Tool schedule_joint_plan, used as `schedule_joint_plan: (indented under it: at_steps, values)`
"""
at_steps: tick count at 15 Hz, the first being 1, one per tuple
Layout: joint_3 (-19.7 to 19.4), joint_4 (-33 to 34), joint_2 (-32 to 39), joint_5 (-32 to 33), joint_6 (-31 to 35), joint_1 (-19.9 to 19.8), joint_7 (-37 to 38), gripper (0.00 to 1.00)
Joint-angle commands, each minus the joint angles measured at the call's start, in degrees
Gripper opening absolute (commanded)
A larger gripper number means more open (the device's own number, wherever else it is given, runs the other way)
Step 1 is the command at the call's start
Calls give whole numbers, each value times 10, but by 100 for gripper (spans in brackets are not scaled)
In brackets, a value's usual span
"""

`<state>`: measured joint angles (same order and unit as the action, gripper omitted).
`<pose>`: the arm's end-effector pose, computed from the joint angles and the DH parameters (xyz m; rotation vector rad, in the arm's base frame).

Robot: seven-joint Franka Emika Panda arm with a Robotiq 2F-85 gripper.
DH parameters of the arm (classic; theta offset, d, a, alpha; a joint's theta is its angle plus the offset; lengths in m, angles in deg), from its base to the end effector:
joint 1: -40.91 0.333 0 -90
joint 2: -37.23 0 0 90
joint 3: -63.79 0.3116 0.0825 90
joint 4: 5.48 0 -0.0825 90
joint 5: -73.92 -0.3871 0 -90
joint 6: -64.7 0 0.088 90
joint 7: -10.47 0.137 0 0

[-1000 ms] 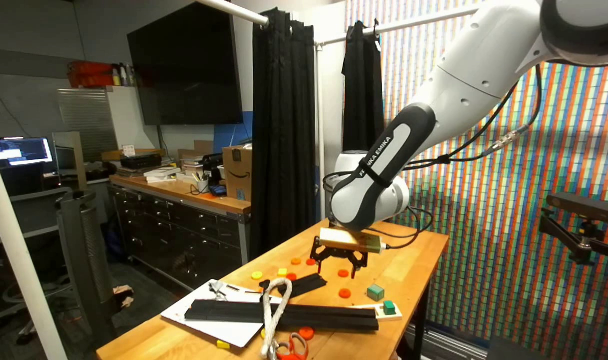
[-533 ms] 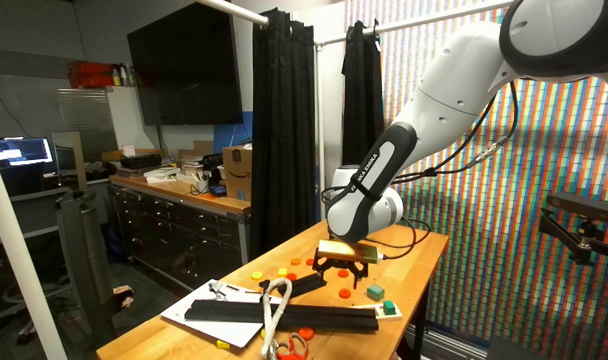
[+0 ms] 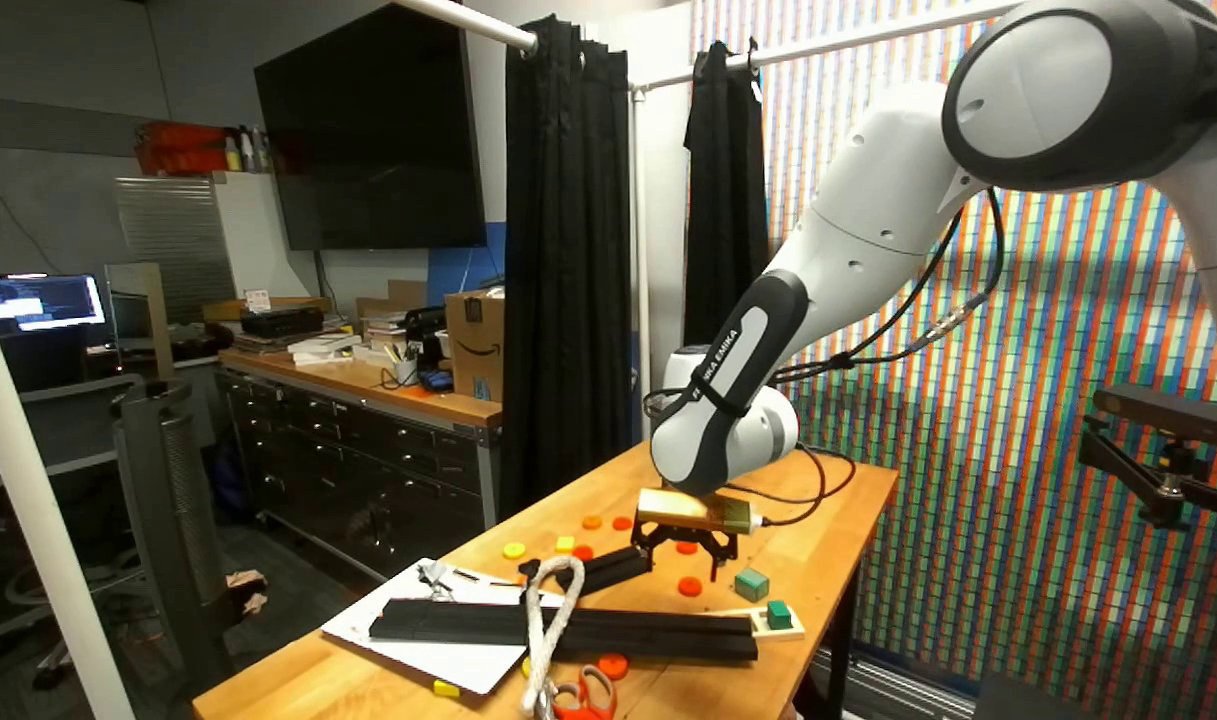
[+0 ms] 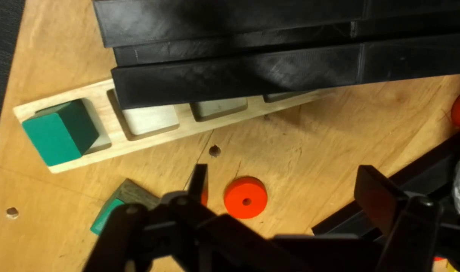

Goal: Pick the orange ring and put it on the wooden object on the left of the table

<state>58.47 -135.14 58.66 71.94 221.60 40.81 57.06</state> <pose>0.5489 -0.0551 0.1675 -2.7867 1.3993 -0.1612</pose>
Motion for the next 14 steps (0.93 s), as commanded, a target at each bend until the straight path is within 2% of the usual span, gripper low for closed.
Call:
schedule_joint_plan:
  at_steps: [1, 8, 14]
  values:
    - [-3, 43, 42, -39, 3, -3, -23, 100]
    - [10, 82, 92, -120, 8, -33, -82, 100]
    - [6, 111, 123, -151, 1, -40, -110, 100]
